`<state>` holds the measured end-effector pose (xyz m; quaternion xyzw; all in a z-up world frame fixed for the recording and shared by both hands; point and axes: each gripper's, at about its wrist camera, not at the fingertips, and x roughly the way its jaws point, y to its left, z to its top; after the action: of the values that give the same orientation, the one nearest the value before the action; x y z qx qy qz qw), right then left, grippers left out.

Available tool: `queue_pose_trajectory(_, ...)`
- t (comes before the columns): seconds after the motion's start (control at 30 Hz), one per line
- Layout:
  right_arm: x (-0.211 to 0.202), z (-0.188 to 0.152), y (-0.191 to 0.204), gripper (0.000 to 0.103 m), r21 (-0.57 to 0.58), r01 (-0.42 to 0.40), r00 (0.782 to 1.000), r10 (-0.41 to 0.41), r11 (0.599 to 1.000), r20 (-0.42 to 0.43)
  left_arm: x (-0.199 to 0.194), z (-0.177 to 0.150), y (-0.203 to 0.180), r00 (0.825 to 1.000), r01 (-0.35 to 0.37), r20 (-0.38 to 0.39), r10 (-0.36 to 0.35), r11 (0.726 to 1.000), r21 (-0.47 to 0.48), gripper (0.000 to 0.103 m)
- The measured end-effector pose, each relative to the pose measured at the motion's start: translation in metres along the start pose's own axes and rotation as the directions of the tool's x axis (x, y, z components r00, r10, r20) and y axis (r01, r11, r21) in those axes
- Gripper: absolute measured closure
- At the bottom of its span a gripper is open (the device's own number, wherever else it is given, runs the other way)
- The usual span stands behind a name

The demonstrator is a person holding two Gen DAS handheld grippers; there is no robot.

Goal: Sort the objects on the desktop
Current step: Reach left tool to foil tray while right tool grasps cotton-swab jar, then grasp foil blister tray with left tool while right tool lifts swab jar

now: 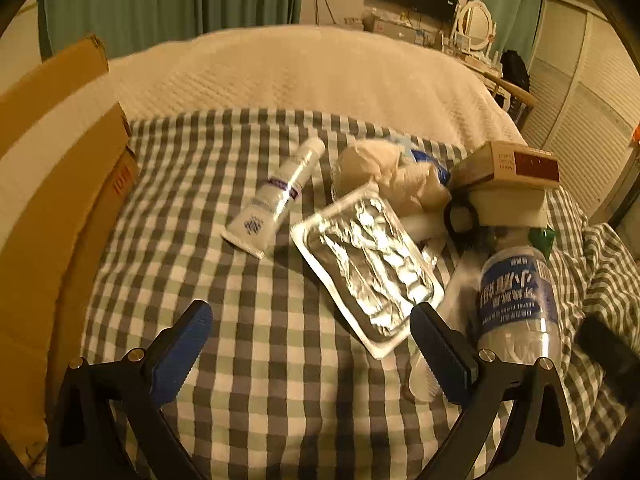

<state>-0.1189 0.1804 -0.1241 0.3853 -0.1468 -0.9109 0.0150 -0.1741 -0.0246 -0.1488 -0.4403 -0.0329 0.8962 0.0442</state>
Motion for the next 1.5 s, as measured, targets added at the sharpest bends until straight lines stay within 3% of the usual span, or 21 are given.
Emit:
queue_pose_trajectory(0.1, 0.015, -0.011, -0.008, 0.019, 0.055, 0.001, 0.998, 0.002, 0.998, -0.061, -0.002, -0.003, 0.005, 1.000, 0.015, -0.013, -0.016, 1.000, -0.019, 0.002)
queue_pose_trajectory(0.23, 0.024, -0.017, -0.015, 0.019, 0.113, -0.005, 0.997, 0.014, 0.994, -0.079, 0.000, -0.001, 0.010, 1.000, 0.012, -0.011, -0.012, 0.999, -0.045, 0.002)
queue_pose_trajectory(0.37, 0.030, -0.015, -0.009, 0.019, 0.100, -0.009, 0.997, 0.016, 0.995, -0.073, 0.005, -0.001, 0.018, 1.000, 0.027, -0.009, -0.028, 0.995, -0.091, 0.002)
queue_pose_trajectory(0.6, 0.067, -0.014, 0.000, 0.019, 0.108, -0.083, 0.989, 0.095, 0.991, -0.113, 0.005, -0.004, 0.025, 0.999, 0.045, -0.002, -0.045, 0.992, -0.121, 0.002)
queue_pose_trajectory(0.67, 0.070, -0.016, 0.005, 0.030, 0.086, -0.083, 0.989, 0.092, 0.993, -0.117, 0.005, -0.005, 0.024, 0.999, 0.040, -0.006, -0.041, 0.992, -0.116, 0.002)
queue_pose_trajectory(0.83, 0.059, -0.016, 0.014, 0.033, 0.015, -0.036, 0.992, 0.038, 0.999, -0.119, 0.000, -0.010, 0.021, 0.998, 0.050, -0.019, -0.052, 0.994, -0.099, 0.002)
queue_pose_trajectory(1.03, 0.036, -0.019, -0.012, 0.035, 0.093, 0.017, 0.995, -0.008, 0.996, -0.102, -0.007, -0.011, 0.013, 0.993, 0.100, -0.044, -0.109, 0.981, -0.169, 0.002)
queue_pose_trajectory(1.17, 0.028, -0.021, -0.029, 0.035, 0.118, 0.093, 0.992, -0.082, 0.989, -0.093, -0.008, -0.003, -0.006, 0.998, 0.056, -0.032, -0.061, 0.989, -0.134, 0.002)
queue_pose_trajectory(1.4, 0.029, -0.017, -0.031, 0.035, 0.114, 0.101, 0.992, -0.091, 0.988, -0.088, 0.022, 0.007, -0.039, 0.998, -0.038, -0.058, 0.032, 0.994, -0.105, 0.002)
queue_pose_trajectory(1.5, 0.033, -0.017, -0.028, 0.035, 0.102, 0.106, 0.991, -0.097, 0.989, -0.090, 0.034, 0.009, -0.042, 0.995, -0.082, -0.063, 0.078, 0.994, -0.070, 0.021)
